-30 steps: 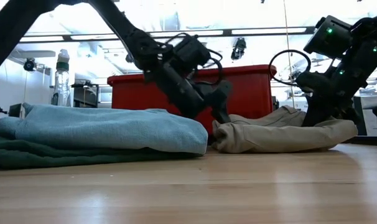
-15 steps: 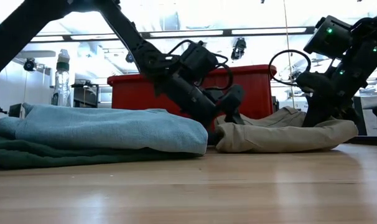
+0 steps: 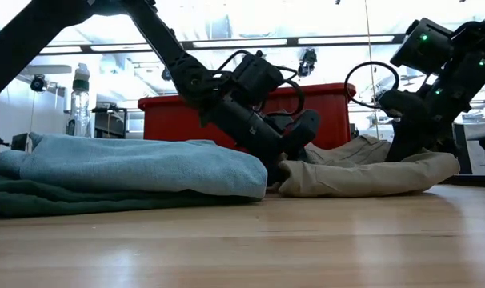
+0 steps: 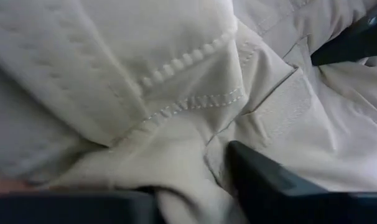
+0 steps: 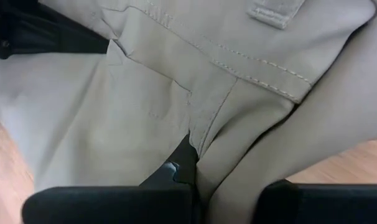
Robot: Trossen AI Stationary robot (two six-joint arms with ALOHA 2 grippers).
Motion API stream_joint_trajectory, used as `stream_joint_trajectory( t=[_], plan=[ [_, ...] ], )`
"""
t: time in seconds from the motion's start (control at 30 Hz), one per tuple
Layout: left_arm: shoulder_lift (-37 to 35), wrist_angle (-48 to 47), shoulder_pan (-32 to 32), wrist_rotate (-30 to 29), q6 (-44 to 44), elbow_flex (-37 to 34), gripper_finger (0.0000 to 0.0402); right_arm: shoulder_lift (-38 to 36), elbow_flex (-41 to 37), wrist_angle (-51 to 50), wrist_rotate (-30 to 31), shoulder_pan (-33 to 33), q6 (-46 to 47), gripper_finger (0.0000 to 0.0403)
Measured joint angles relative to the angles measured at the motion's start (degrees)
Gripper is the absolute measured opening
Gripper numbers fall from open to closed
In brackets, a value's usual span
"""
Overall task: Fold Laundry from Bin
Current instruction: Stack the light brown shorts on top of the blue jeans
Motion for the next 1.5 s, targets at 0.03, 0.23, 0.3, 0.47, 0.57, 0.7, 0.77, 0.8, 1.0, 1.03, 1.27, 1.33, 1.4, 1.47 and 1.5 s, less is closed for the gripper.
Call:
stream_joint_trajectory(
  t=[0.03, 0.23, 0.3, 0.47, 0.57, 0.7, 0.77, 0.8, 1.0, 1.03, 1.27, 1.33, 1.4, 1.47, 1.5],
  plan=[
    [0.0, 0.1, 0.0, 0.0, 0.2, 0.0, 0.0091, 0.0, 0.0, 0.0, 0.0, 0.0, -0.1, 0.0024],
    [-0.3, 1.2, -0.1, 0.4, 1.6, 0.0, 0.0013, -0.2, 0.0, 0.4, 0.0, 0.0, -0.4, 0.0024],
    [-1.0, 1.1, -0.3, 0.5, 2.0, -0.1, 0.0012, -0.5, 0.0, 1.0, -0.5, 0.0, -0.8, 0.0024],
    [-5.1, 0.5, -1.1, 1.2, 4.0, -0.1, 0.0006, -1.2, 2.8, 1.1, -2.6, 0.0, -2.6, 0.0024],
    [-8.1, -2.0, -1.2, 0.9, 5.7, -0.1, 0.0005, -1.2, 5.6, 0.8, -3.1, 0.2, -4.5, 0.0023],
    [-12.6, -7.6, -2.1, -2.7, 8.2, -0.1, 0.0005, -1.2, 9.5, 0.3, -3.1, 1.0, -7.3, 0.0023],
    [-15.3, -11.2, -2.7, -5.1, 9.4, -0.1, 0.0005, -1.2, 11.6, -0.2, -3.1, 1.2, -8.5, 0.0023],
    [-16.8, -13.1, -3.0, -6.1, 9.9, -0.1, 0.0005, -1.2, 12.5, -0.2, -3.1, 1.3, -9.1, 0.0023],
    [-26.0, -21.0, -5.8, -11.6, 12.0, -0.1, 0.0004, -0.2, 18.1, 0.0, -3.5, 1.9, -12.7, 0.0022],
    [-27.2, -22.2, -6.3, -12.1, 12.0, -0.1, 0.0004, 0.3, 18.9, 0.1, -3.6, 1.9, -13.4, 0.0022],
    [-32.4, -29.3, -9.0, -15.0, 11.0, -0.1, 0.0004, 8.3, 24.1, 6.3, -6.6, 2.8, -17.6, 0.0022],
    [-33.7, -32.6, -9.8, -17.4, 9.7, -0.1, 0.0004, 11.6, 26.1, 7.2, -7.5, 2.9, -18.7, 0.0022],
    [-35.0, -36.4, -10.7, -19.4, 8.1, -0.1, 0.0003, 14.8, 28.1, 7.8, -8.3, 2.9, -19.9, 0.0022],
    [-36.4, -40.0, -11.9, -20.8, 6.1, -0.1, 0.0003, 17.8, 30.1, 8.1, -9.2, 2.9, -21.0, 0.0022],
    [-37.1, -42.0, -12.5, -21.6, 4.7, -0.1, 0.0003, 19.2, 31.1, 8.5, -9.6, 2.9, -21.2, 0.0022]
  ],
)
